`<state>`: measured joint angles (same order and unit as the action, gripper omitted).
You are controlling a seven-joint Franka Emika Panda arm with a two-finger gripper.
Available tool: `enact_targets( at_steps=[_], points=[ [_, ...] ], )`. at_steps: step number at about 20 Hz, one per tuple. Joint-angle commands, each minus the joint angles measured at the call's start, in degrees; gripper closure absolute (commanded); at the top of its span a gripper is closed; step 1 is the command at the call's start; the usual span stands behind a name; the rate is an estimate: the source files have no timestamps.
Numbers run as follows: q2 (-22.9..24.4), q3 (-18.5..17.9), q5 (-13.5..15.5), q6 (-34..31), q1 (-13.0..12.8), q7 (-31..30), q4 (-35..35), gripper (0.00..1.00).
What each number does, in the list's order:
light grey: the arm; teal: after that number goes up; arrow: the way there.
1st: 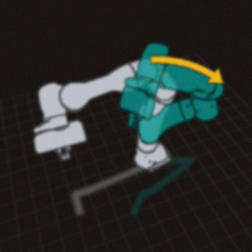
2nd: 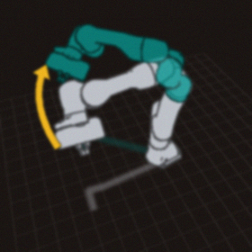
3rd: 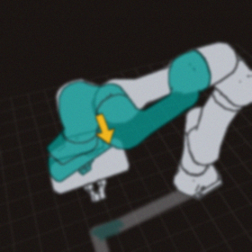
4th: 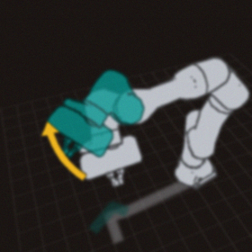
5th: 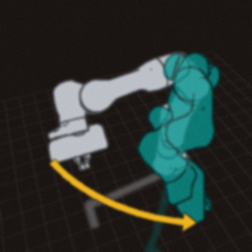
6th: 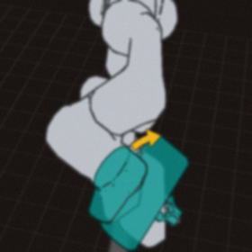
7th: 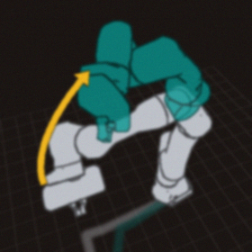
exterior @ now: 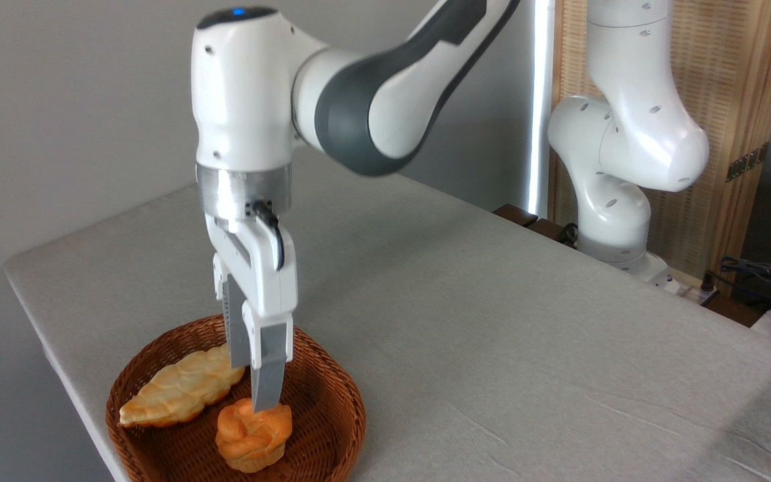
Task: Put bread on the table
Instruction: 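Close the gripper around the round orange bun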
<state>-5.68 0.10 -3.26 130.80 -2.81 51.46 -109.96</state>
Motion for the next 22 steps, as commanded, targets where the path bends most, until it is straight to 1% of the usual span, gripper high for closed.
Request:
enact_targets(
  at_steps=[1, 4, 6, 9, 12, 15, 16, 20, 21, 22],
  points=[
    [-0.82, -0.28, -0.87, 5.34, -0.18, 0.57, -2.36, 0.0],
    [-1.44, -0.36, -0.96, 5.96, -0.09, 0.65, -2.36, 0.0],
    [-1.79, -0.28, -1.4, 7.71, 0.96, 0.65, -2.36, 0.0],
    [-2.67, -0.28, -5.25, 10.18, 1.49, 0.65, -2.36, 0.0],
    [-3.99, -0.01, -7.72, 11.06, 1.93, 0.65, -2.45, 0.0],
    [-4.34, 0.6, -7.99, 11.06, 1.93, 0.65, -3.59, 0.0],
    [-4.43, 0.95, -7.99, 11.06, 1.93, 0.65, -3.85, 0.02],
    [-4.43, 2.0, -7.99, 10.97, 1.93, 0.74, -4.21, 0.47],
    [-4.43, 2.01, -7.99, 10.97, 1.93, 0.74, -4.21, 0.61],
    [-4.43, 2.01, -7.99, 10.89, 1.93, 0.74, -4.21, 0.67]
  ],
)
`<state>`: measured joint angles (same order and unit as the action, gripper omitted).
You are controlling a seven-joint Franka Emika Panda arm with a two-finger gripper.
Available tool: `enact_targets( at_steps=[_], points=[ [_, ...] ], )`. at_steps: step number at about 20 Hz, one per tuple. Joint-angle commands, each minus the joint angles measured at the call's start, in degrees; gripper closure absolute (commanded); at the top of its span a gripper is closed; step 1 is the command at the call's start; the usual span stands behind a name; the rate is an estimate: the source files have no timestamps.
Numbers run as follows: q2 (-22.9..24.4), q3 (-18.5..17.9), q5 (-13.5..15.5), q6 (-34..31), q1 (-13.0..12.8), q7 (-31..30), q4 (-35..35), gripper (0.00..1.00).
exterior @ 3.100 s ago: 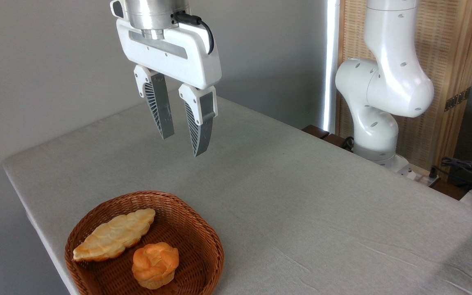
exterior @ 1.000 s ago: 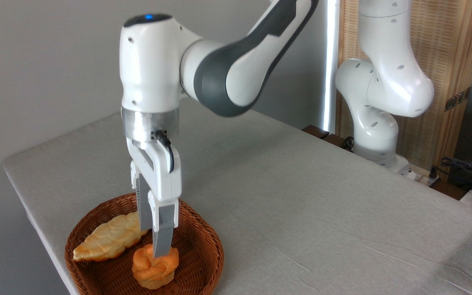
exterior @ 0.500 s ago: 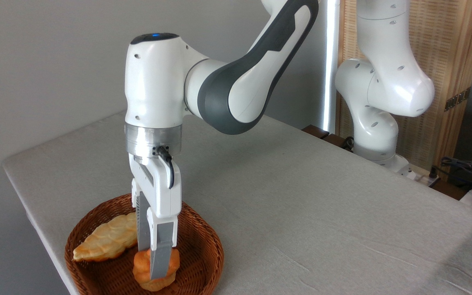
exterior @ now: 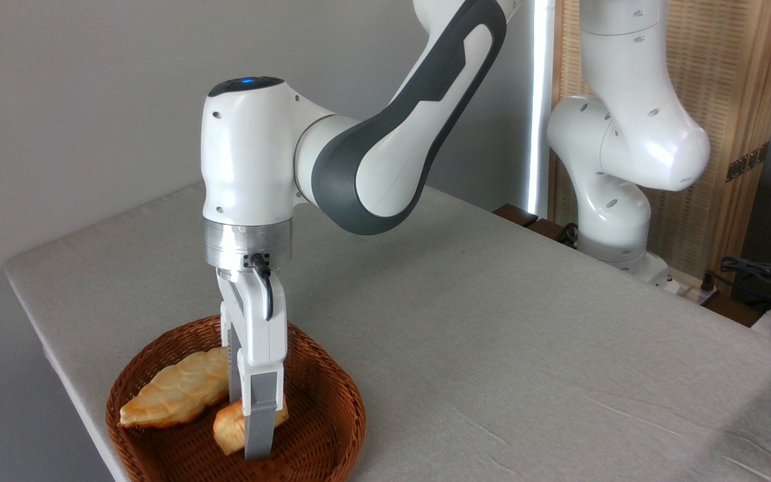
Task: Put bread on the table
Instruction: 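Close the gripper around the round orange bun, then lift the bun out of the basket and carry it over the table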
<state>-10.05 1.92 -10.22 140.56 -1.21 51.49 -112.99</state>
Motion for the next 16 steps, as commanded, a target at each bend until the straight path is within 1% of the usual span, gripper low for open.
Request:
enact_targets(
  at_steps=[1, 8, 10, 12, 16],
  points=[
    [-0.05, 0.19, -1.03, 1.03, 0.33, 0.71, -1.18, 0.69],
    [-0.05, 0.19, -1.03, 1.03, 0.42, 0.54, -1.18, 0.69],
    [0.21, 0.27, -0.42, 0.94, 0.86, 0.54, -1.09, 0.69],
    [0.38, 0.28, -0.32, 0.94, 1.03, 0.63, -1.09, 0.72],
    [0.56, 0.19, -0.15, 0.94, 1.38, 0.54, -0.92, 0.73]
  ],
)
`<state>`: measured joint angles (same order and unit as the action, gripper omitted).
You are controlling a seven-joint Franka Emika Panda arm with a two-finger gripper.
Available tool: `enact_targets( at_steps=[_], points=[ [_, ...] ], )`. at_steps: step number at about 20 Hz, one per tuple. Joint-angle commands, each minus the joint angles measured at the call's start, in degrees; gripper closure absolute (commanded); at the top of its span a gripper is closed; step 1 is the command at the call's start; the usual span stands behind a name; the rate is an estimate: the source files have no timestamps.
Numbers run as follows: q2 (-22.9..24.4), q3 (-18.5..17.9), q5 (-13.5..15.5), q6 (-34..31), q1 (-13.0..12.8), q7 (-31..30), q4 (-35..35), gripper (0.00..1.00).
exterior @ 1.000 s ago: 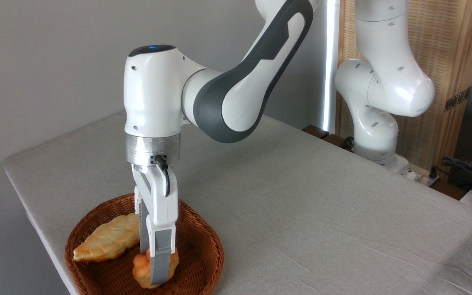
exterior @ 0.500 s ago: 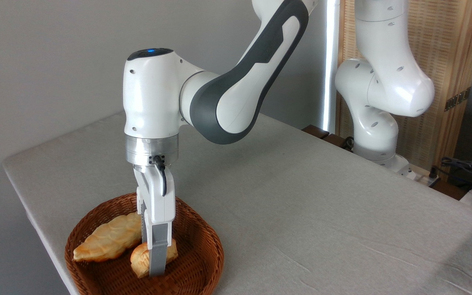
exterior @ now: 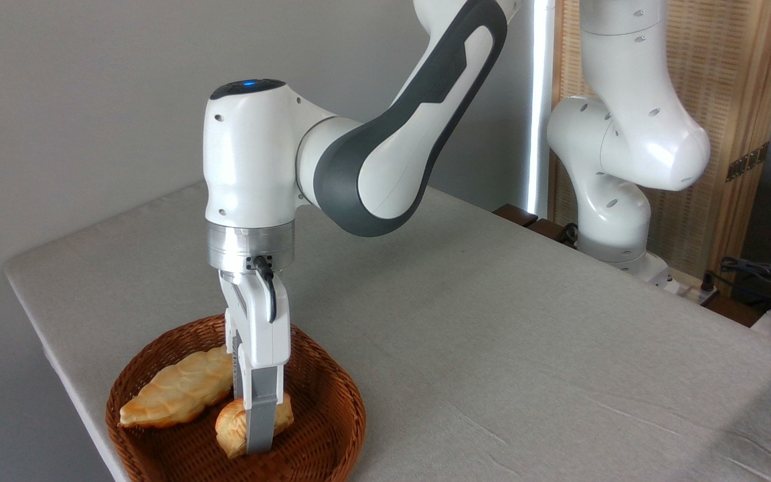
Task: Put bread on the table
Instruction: 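Lift the bun out of the basket and carry it over the table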
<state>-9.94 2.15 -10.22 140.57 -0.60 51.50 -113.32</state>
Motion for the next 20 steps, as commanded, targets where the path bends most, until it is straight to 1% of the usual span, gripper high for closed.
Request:
enact_targets(
  at_steps=[1, 5, 6, 7, 11, 12, 13, 14, 15, 16, 17, 20],
  points=[
    [0.53, -0.04, 0.55, 0.94, 0.95, 0.53, -0.5, 0.73],
    [1.32, -0.04, 5.99, 0.85, 0.95, 0.53, -0.06, 0.73],
    [1.76, -0.12, 7.75, 0.85, 1.03, 0.45, -0.06, 0.73],
    [2.63, -0.21, 10.37, 0.85, 1.04, 0.36, -0.06, 0.72],
    [6.15, -0.74, 24.17, -0.73, 1.12, 0.1, -0.15, 0.71],
    [7.12, -0.74, 27.24, -2.04, 1.12, 0.01, -0.15, 0.71],
    [8.26, -0.74, 29.62, -4.4, 1.12, 0.01, -0.15, 0.71],
    [9.75, -0.83, 31.13, -7.9, 1.38, 0.01, -0.24, 0.71],
    [11.07, -0.83, 32.1, -12.12, 2.43, 0.18, -0.24, 0.7],
    [12.21, -0.74, 32.8, -16.33, 3.05, 0.18, -0.32, 0.68],
    [13.35, -0.74, 33.42, -20.55, 3.06, 0.27, -0.5, 0.67],
    [17.31, -0.74, 33.51, -30.5, 2.97, 0.18, -1.9, 0.67]
  ],
)
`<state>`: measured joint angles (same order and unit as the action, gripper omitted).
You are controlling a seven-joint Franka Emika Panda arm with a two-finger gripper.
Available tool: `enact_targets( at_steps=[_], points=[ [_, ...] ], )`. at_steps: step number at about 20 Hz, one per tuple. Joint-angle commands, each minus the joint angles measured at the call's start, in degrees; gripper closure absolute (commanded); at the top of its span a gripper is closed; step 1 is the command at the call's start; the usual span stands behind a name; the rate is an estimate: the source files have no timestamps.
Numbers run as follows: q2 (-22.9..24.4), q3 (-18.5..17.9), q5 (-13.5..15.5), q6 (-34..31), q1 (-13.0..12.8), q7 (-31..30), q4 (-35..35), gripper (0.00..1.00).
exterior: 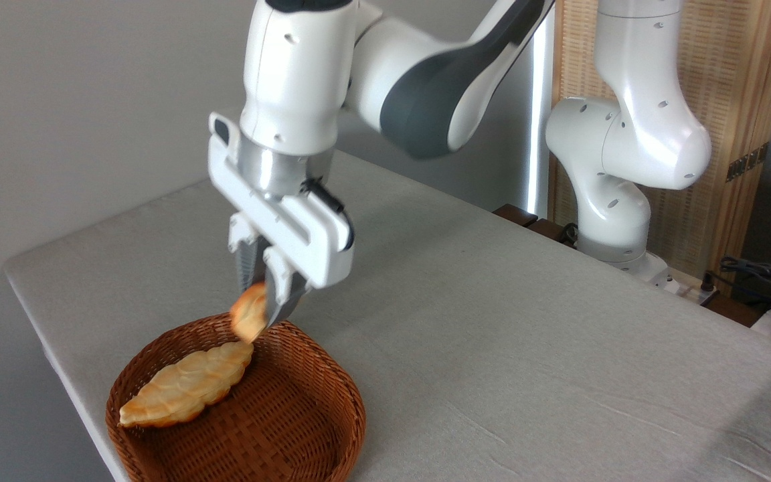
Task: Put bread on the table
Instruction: 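Lift the bun out of the basket and carry it over the table, then lower the bun onto the table and open the gripper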
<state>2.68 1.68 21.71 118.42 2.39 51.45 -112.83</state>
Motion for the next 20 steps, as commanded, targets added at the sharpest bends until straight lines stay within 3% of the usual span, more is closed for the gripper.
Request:
enact_targets(
  at_steps=[1, 4, 7, 8, 9, 20],
  points=[
    [6.27, -0.28, 1.58, -10.21, -0.28, 0.49, -4.05, 0.67],
    [8.39, 0.34, 1.67, -11.28, -2.65, 0.58, -9.24, 0.6],
    [7.52, 0.51, 1.67, -10.32, -6.25, 0.58, -12.67, 0.31],
    [7.43, 0.51, 1.67, -10.06, -6.61, 0.58, -13.29, 0.09],
    [7.34, 0.6, 1.67, -10.05, -6.7, 0.58, -13.73, 0.0],
    [6.55, 1.66, 0.62, -9.97, -6.88, 0.75, -14.18, 0.0]
  ],
)
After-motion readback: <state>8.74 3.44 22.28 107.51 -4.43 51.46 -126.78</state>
